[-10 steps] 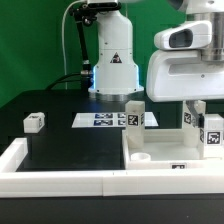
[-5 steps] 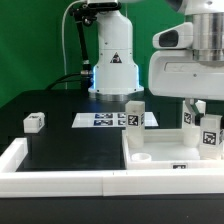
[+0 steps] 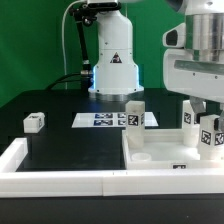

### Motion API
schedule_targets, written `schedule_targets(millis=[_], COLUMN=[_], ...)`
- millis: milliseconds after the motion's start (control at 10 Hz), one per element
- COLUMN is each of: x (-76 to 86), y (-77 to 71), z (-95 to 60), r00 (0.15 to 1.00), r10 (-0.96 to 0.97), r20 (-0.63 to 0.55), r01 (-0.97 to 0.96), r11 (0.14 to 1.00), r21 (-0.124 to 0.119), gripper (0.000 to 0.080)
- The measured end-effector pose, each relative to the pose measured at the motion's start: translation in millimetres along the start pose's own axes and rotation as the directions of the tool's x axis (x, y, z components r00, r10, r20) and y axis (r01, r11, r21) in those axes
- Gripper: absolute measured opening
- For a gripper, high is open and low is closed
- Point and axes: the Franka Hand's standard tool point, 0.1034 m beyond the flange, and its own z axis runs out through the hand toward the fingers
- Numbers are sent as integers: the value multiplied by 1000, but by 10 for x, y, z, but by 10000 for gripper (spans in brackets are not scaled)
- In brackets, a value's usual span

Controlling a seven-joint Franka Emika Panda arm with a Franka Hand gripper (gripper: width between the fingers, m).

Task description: Assemble square table

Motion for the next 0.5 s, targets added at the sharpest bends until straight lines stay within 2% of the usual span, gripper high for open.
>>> schedule_targets(millis=[200,400,500], x=[3,0,-13], y=[-4,-4,-5], z=[-2,0,1], r00=[992,994,998], r10=[126,111,60], r20=[0,0,1], r01=[-126,-111,-60], r11=[992,994,998], r21=[1,0,0], gripper=[291,297,497])
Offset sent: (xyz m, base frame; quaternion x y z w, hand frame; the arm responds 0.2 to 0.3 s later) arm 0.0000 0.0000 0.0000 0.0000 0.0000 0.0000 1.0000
